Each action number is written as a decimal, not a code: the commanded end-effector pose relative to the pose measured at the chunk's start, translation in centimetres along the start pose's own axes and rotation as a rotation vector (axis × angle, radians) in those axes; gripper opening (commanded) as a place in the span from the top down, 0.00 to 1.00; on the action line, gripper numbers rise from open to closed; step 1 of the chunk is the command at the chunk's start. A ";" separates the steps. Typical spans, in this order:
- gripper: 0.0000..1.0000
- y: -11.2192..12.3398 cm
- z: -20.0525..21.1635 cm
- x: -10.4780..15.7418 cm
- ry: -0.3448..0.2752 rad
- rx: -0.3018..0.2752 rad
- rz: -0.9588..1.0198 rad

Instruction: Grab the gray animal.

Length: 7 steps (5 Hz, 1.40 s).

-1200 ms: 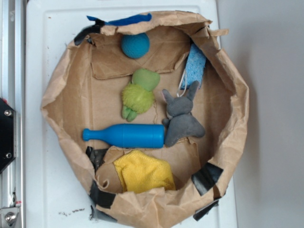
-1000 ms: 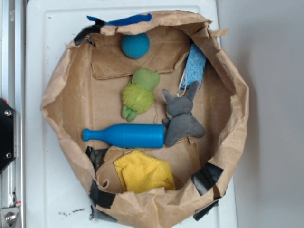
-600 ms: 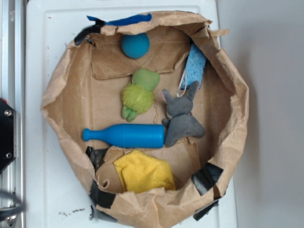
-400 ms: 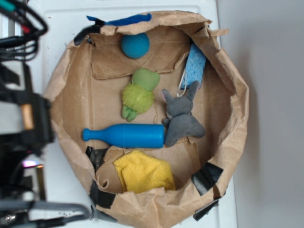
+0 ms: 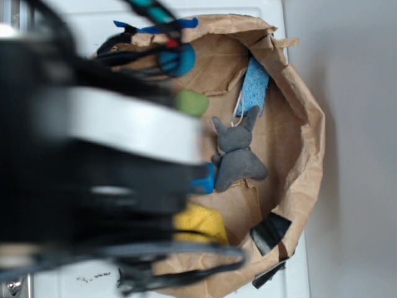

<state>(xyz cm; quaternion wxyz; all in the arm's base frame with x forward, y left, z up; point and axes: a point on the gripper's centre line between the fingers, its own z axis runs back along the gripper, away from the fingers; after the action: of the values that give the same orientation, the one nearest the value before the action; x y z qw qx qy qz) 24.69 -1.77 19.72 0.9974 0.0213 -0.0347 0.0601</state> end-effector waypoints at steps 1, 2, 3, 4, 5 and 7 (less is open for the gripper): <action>0.00 0.2 0.9 7.7 -0.058 -0.077 0.055; 0.00 1.4 1.4 8.0 -0.260 -0.139 0.303; 0.00 1.7 2.3 8.4 -0.323 -0.106 0.488; 0.00 1.7 2.3 8.4 -0.323 -0.106 0.488; 0.00 1.7 2.3 8.4 -0.323 -0.106 0.488; 0.00 1.7 2.3 8.4 -0.323 -0.106 0.488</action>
<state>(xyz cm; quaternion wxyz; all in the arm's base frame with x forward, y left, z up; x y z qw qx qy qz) 32.88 0.55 20.60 0.9387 -0.0223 -0.1745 0.2966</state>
